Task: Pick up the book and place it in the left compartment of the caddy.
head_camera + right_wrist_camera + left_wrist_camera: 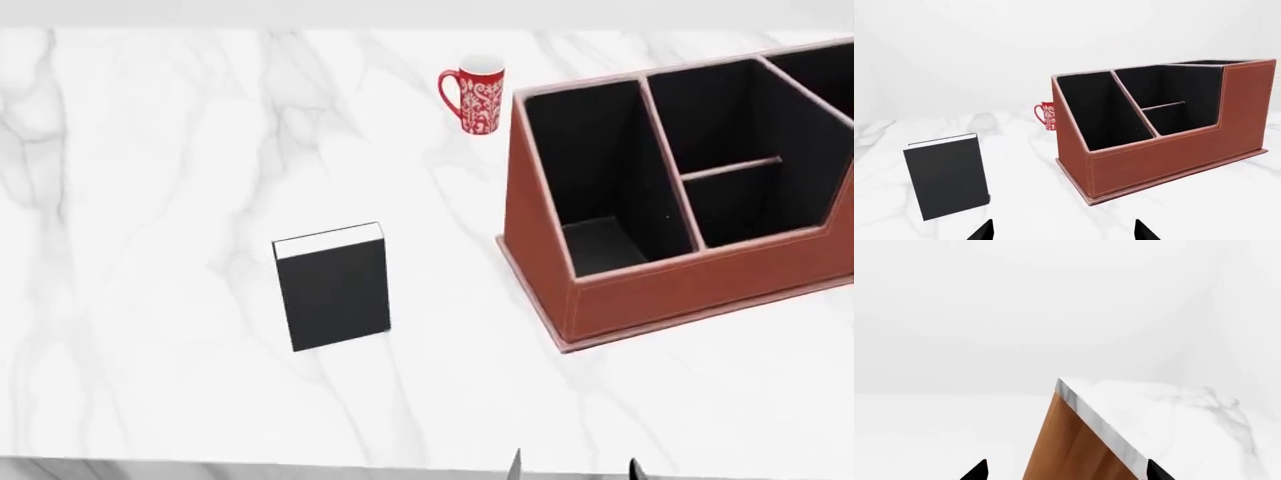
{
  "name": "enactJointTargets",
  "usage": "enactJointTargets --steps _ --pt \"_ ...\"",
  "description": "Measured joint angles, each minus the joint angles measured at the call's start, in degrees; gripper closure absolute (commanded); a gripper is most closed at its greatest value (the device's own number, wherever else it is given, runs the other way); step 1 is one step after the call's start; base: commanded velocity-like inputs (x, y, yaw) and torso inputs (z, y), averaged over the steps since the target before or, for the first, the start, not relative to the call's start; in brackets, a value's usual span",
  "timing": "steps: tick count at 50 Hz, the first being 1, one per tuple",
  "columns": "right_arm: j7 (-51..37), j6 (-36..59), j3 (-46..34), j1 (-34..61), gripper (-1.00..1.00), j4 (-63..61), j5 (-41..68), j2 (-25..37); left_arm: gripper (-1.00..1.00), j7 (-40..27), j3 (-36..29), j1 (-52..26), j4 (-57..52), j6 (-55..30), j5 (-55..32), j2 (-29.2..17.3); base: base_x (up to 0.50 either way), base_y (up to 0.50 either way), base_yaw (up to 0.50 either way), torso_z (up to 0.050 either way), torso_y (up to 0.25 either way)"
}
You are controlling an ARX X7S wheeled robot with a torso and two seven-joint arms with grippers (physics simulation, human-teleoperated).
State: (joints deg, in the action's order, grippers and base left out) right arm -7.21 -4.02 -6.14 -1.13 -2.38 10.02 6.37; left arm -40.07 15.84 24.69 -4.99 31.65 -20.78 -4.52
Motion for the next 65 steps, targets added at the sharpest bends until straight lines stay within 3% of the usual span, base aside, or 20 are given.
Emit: enactJointTargets --steps 26,36,48,57,65 --pt "-2.16 -3.43 -1.24 0.1 -1.0 0.87 0.41 1.16 -1.0 -1.53 -1.78 -0.1 0.08 0.06 -0.35 -1.66 0.0 0.0 0.0 0.043 0.0" --pt "-3.73 8.42 -0.4 -2.05 -1.0 -12.17 5.63 5.33 -1.0 -1.94 -2.16 -0.08 0.12 0.62 -0.3 -1.95 0.0 0.0 0.0 0.0 0.0" --pt "-6.42 21.62 7.47 -6.62 -1.0 -33.29 15.58 13.9 -1.0 -2.0 -2.82 -0.14 0.03 1.32 -0.47 -2.42 0.0 0.0 0.0 0.0 0.0" --pt "-7.73 25.99 13.59 -8.47 -1.0 -41.07 21.88 17.61 -1.0 -1.95 -3.22 -0.19 0.29 2.0 -0.87 -2.66 0.03 0.0 0.0 0.0 0.0" --pt "-8.32 27.23 17.96 -9.55 -1.0 -44.12 26.51 19.08 -1.0 -2.08 -3.42 -0.19 0.63 2.39 -1.21 -2.84 0.49 0.0 0.0 0.0 0.0"
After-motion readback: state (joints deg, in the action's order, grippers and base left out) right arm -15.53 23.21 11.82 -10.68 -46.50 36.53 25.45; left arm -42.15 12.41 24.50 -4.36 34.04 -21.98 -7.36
